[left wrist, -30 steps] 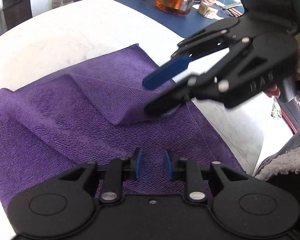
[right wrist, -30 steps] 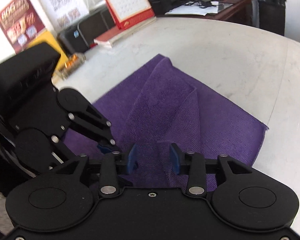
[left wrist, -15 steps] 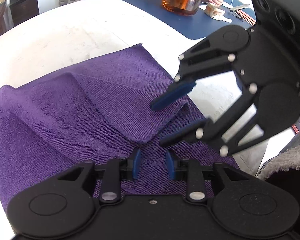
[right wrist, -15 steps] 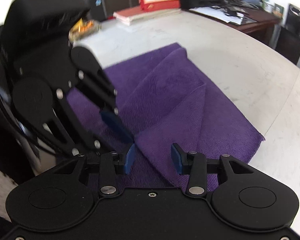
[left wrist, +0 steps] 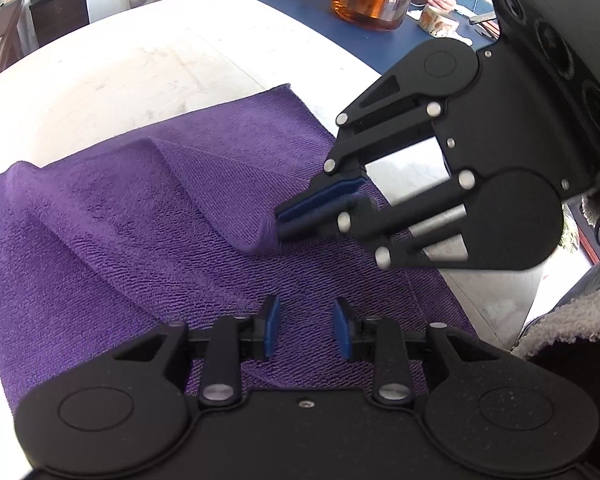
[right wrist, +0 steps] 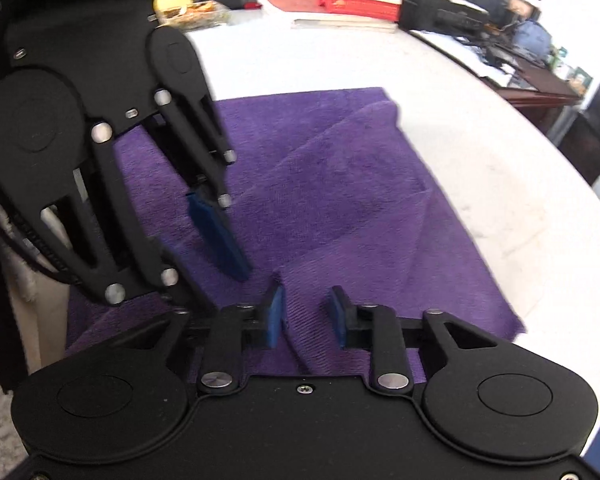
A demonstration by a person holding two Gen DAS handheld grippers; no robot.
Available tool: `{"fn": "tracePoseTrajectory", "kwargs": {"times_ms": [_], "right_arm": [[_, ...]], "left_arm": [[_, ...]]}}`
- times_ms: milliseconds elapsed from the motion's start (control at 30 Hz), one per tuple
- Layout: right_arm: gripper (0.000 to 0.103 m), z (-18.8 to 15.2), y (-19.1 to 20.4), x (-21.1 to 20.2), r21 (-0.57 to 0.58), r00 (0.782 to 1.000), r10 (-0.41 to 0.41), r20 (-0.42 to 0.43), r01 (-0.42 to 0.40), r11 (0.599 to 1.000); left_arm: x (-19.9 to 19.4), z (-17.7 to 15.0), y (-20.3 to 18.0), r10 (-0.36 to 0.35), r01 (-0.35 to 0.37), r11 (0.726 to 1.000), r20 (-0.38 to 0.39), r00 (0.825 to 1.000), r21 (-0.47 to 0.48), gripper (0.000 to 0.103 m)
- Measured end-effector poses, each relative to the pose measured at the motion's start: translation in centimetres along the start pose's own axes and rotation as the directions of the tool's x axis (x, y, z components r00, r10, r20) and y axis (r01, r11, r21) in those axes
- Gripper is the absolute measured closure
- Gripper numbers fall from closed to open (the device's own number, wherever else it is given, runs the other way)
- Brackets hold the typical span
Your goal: Fold towel
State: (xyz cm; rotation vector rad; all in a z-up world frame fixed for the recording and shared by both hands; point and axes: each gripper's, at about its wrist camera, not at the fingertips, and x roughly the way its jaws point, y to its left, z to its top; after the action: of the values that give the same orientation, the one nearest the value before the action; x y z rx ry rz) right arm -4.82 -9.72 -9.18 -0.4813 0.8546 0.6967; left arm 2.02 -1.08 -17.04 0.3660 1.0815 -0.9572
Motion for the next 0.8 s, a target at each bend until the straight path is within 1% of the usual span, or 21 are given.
{"fn": "tracePoseTrajectory", "kwargs": {"times_ms": [67,133,400,500,533,800], "right_arm": [[0.097,0.2,-0.3,0.1,0.014,1.000,-0.013,-0.001,0.014,1.000],[0.097,0.3,-0.1,0.3,-0.008,1.000,-0.012,0.003,0.012,1.000],[0.097,0.6,-0.1,0.2,0.033,0.998,0.058,0.017,-0.058,0.998],[0.097,0.4,0.3,0.0,0.003,0.998,0.059,0.011,-0.059,0.998],[0.093,0.3,0.5,-0.1,-0.007,0.998,0.065,0.007,-0.065,0.998],[0.093,0.0,1.4,0.4,-0.070,0.998,0.058,-0.004,-0.058,0.996]], "left_arm": [[0.3,0.0,-0.4,0.002,-0.002,1.000,0.000,1.000,0.001,0.075],[0.7,0.0,-0.7,0.004,-0.004,1.000,-0.001,1.000,0.004,0.075],[2.0,0.0,-2.1,0.007,-0.007,1.000,0.002,1.000,0.007,0.075],[2.6,0.1,-2.7,0.007,-0.007,1.000,0.004,1.000,0.007,0.075],[2.7,0.1,-2.8,0.007,-0.007,1.000,0.004,1.000,0.007,0.075],[4.4,0.2,-4.5,0.014,-0.014,1.000,0.004,1.000,0.013,0.074]]}}
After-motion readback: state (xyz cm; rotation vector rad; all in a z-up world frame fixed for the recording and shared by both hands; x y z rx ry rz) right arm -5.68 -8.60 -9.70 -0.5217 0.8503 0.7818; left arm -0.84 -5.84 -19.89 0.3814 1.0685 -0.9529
